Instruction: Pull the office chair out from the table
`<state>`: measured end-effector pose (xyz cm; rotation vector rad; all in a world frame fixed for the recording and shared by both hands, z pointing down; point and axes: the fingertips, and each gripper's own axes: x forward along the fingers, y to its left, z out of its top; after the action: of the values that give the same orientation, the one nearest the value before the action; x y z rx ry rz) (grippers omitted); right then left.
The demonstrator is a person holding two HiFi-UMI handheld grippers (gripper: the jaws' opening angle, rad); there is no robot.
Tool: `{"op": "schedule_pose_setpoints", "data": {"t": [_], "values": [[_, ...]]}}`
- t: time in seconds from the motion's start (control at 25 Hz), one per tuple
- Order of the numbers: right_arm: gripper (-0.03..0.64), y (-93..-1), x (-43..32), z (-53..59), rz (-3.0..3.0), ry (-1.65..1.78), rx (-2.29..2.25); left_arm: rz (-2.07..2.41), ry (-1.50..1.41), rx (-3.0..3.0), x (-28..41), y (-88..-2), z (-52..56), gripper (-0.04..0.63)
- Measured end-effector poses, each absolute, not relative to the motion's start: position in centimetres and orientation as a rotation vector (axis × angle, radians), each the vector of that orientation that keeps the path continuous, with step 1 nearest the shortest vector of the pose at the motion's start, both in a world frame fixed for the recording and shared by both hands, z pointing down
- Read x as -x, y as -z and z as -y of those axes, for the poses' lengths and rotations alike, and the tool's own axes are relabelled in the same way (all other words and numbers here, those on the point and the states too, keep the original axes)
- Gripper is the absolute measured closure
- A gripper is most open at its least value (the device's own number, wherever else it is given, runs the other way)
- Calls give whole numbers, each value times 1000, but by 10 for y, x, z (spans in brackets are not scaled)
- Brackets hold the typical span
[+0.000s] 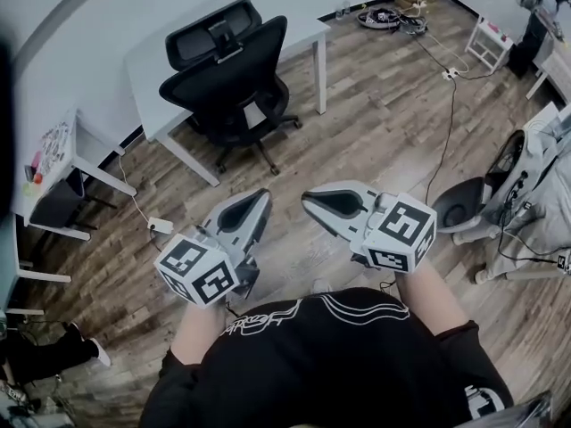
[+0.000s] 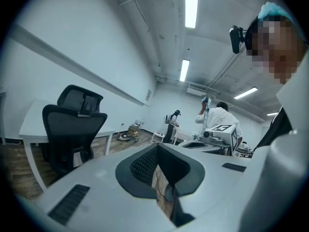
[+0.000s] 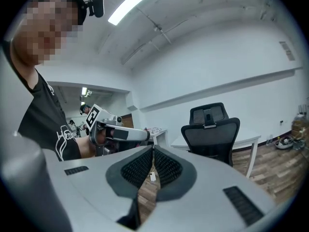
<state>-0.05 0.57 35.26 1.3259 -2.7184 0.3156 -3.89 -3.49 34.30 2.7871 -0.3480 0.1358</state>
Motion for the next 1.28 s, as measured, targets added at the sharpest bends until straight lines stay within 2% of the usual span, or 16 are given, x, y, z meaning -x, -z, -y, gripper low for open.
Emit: {"op": "schedule_pose_setpoints", "data": {"t": [0.24, 0.6, 0.96, 1.28], "values": [[580, -355, -37, 10, 2581, -191, -1345, 322, -204, -2838, 4, -345, 40, 589], [581, -352, -84, 69, 2477, -222, -1466, 273, -193, -2870, -25, -342, 97, 589], [581, -400, -139, 198, 2394, -408, -1486, 317, -155, -2740, -66, -385, 236, 589], [580, -415, -141, 317, 2454, -460, -1381, 270, -92, -2684, -77, -395, 336, 589]]}}
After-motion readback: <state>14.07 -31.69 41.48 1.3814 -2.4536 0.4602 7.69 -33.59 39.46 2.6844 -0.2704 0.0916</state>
